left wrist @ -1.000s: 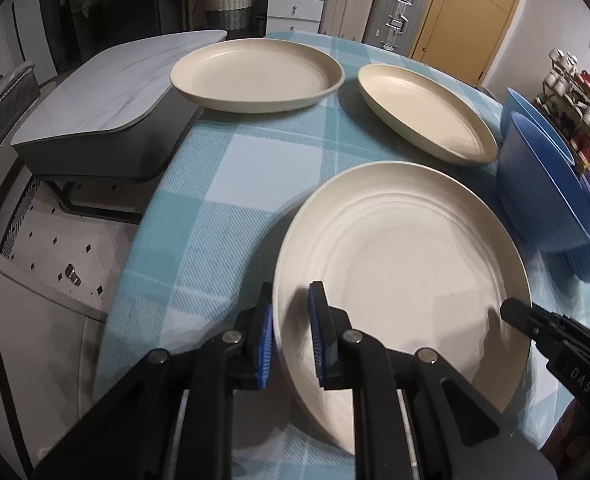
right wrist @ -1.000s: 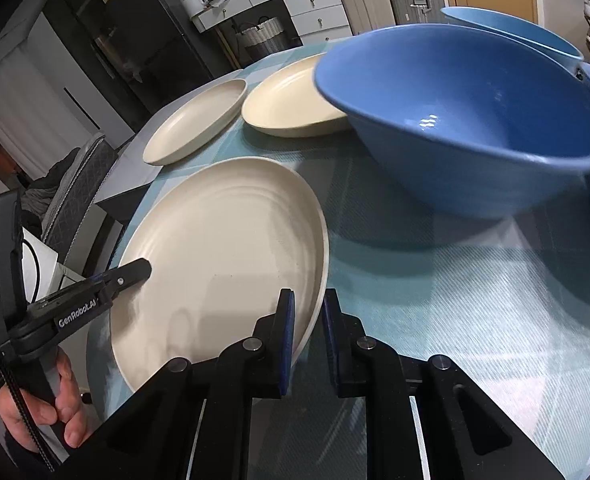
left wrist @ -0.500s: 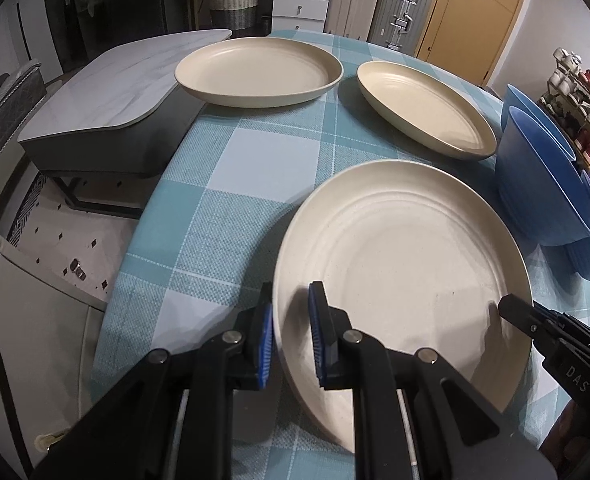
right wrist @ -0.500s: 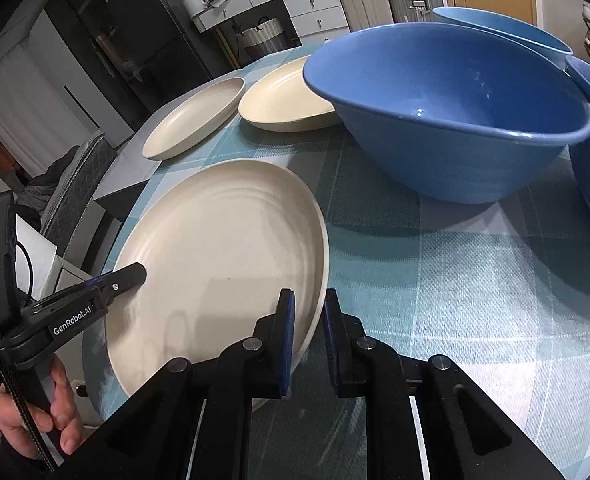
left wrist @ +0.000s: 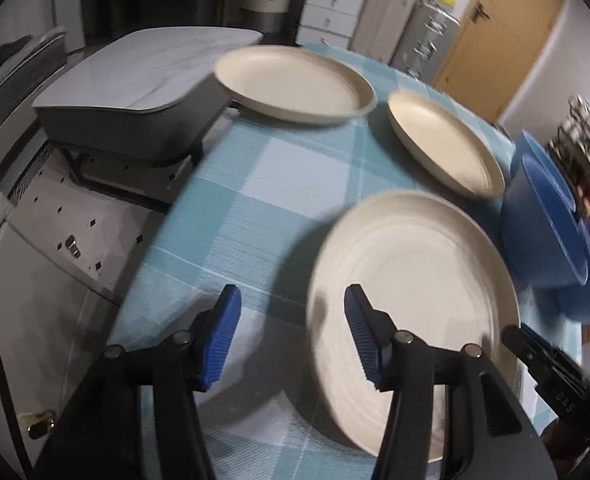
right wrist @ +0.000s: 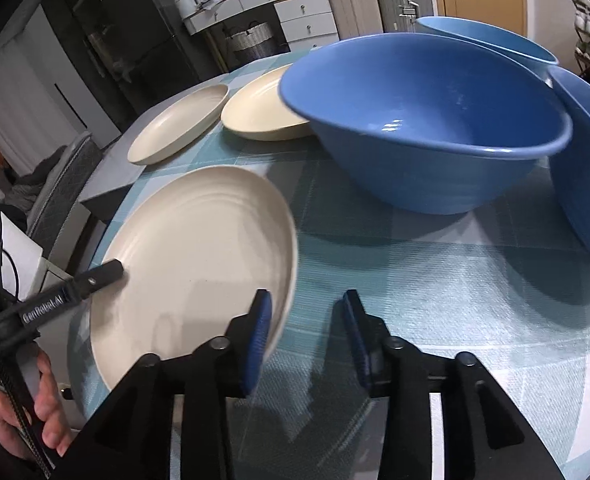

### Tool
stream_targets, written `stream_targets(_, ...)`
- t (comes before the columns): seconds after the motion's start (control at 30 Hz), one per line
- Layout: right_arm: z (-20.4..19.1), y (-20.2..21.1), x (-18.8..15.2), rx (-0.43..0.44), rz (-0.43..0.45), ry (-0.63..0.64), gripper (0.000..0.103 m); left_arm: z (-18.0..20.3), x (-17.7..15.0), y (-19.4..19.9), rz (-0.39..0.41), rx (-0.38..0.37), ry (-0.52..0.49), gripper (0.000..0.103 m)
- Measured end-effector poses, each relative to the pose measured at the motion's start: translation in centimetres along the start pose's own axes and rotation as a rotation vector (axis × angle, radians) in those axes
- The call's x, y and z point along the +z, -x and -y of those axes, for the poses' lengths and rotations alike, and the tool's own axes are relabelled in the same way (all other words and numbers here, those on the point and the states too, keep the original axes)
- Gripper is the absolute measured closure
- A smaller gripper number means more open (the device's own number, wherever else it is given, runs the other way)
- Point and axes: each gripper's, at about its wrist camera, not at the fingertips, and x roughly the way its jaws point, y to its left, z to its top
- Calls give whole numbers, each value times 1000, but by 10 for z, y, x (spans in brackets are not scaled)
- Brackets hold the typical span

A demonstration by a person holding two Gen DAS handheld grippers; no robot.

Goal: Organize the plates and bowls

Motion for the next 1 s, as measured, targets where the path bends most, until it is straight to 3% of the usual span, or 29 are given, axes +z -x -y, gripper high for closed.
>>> stream_targets(0.17, 8, 25, -5, 21, 88, -10, 63, -4, 4, 15, 26, 26, -5, 49)
stream_targets(0.3, 9, 62, -9, 42, 226, 12, 62, 9, 4, 34, 88, 71, -53, 47)
stream_targets(0.4, 0, 88, -6, 58, 305, 58, 48, 20, 8, 46, 129, 48, -70, 38)
stream_targets(0.47, -9, 104, -5, 50, 364, 103, 38, 31, 9, 61, 181, 27, -94, 17)
stream_targets(0.57, -29, 123, 1, 31, 402, 196, 35, 47, 8, 86, 282, 32, -150, 5)
stream_targets(0.6, -36, 128, 4, 25, 404, 220, 34, 52, 9, 93, 309, 43, -168, 3)
stream_targets(0.73, -58, 144, 17, 66, 422, 248, 10, 61, 19, 115, 360, 60, -185, 0)
stream_targets(0.77, -64, 148, 20, 79, 453, 249, 0, 61, 23, 119, 371, 60, -185, 0)
stream_targets(0.83, -79, 163, 24, 115, 516, 298, 0, 57, 31, 127, 391, 62, -167, 0)
stream_targets(1.0, -119, 186, 40, 97, 553, 424, 0, 36, 50, 129, 389, 89, -90, 0)
